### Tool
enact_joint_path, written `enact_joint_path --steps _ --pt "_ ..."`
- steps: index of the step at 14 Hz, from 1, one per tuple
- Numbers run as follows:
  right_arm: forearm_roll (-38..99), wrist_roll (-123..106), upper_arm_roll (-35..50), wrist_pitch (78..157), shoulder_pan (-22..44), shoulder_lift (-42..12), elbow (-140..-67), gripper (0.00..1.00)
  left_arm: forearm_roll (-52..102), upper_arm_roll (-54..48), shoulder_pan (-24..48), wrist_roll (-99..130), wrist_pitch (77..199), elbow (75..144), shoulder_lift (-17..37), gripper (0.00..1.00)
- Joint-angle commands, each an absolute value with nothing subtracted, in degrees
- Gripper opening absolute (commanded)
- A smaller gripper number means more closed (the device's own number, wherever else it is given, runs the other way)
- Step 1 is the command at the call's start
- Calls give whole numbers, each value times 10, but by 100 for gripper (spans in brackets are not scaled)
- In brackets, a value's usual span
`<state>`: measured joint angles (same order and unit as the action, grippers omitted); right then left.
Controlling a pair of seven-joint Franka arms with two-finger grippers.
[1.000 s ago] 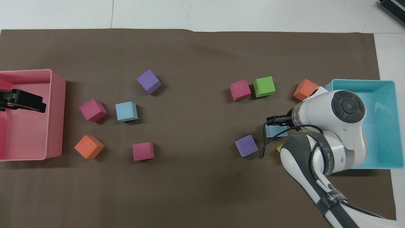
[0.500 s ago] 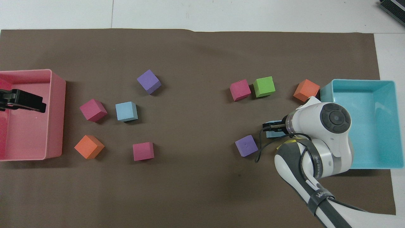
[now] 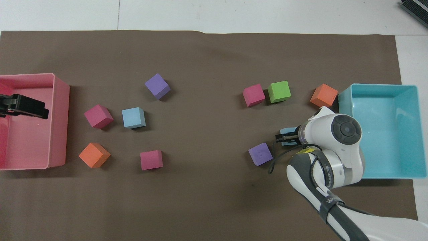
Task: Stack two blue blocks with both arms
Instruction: 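Lower the right gripper and close it on the light-blue cube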
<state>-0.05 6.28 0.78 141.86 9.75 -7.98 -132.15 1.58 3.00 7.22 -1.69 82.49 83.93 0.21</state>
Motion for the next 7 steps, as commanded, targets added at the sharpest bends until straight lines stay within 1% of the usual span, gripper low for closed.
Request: enact_joint_path --steps 1,2,3,4,6,7 --pt "13 40 10 1426 93 -74 -1333 98 22 27 65 -20 820 849 -9 100" --pt "13 40 10 1424 93 -74 -1333 59 22 27 65 -20 820 849 -9 100" --pt "13 41 10 1421 95 -74 -1332 16 22 27 65 -20 821 849 -9 100" --pt "13 43 10 1415 95 -74 -1331 0 22 27 65 -20 820 849 -9 100" --pt "15 40 10 1392 96 -74 -1311 0 22 27 65 -20 820 849 -9 100" --pt "15 40 10 1365 98 -73 -1294 0 22 27 65 -20 821 849 -9 100"
